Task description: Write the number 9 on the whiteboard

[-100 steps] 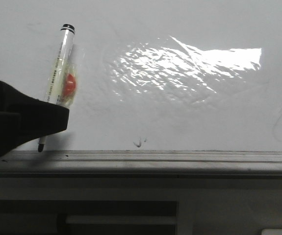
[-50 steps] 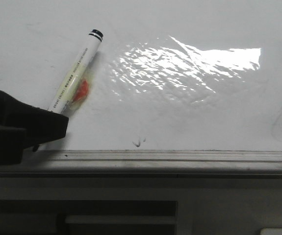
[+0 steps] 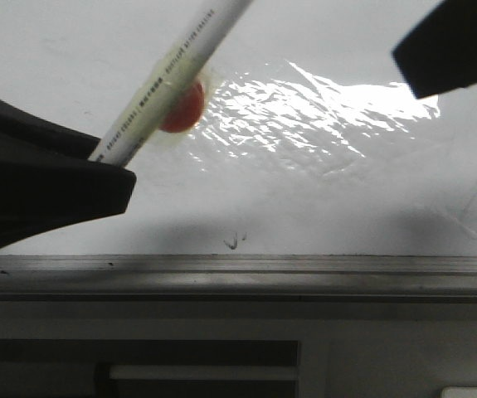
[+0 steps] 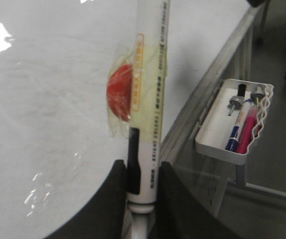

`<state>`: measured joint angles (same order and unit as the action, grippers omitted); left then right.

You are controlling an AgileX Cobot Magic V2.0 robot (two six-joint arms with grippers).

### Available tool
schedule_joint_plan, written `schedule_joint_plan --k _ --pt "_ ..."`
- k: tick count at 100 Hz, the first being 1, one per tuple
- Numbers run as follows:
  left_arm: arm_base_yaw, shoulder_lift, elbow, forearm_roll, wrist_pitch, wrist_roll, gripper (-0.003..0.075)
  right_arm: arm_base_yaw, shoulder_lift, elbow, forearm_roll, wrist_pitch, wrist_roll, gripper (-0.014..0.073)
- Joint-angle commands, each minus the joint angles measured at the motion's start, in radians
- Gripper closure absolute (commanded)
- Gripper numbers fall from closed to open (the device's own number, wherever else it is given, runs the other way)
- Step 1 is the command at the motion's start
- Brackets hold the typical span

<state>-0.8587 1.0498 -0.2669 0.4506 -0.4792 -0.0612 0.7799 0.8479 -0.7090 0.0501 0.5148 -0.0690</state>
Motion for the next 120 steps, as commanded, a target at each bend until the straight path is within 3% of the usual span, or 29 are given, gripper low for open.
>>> schedule_joint_plan --k 1,59,89,96,111,120 --pt "0.001 -0.016 -0.023 0.059 -0.111 0.0 0.0741 0.059 0.037 -0.074 -0.001 -0.069 -0.019 0.0238" --pt "0.001 -0.016 -0.023 0.125 -0.126 0.001 0.0741 0.159 0.205 -0.176 0.036 -0.092 -0.019 0.0261" --pt "0.001 -0.014 -0.023 0.127 -0.126 0.001 0.0733 0.159 0.205 -0.176 0.036 -0.096 -0.019 0.0664" --pt "0.001 -0.014 -0.023 0.127 -0.126 0.001 0.0673 0.159 0.205 -0.176 0.036 -0.098 -0.019 0.0662" --pt "0.001 -0.014 -0.023 0.118 -0.124 -0.013 0.0425 0.159 0.205 -0.176 0.036 -0.087 -0.019 0.0662" --pt "0.001 -0.027 -0.023 0.039 -0.096 -0.013 0.0387 0.152 0.205 -0.176 0.036 -0.087 -0.016 0.0662"
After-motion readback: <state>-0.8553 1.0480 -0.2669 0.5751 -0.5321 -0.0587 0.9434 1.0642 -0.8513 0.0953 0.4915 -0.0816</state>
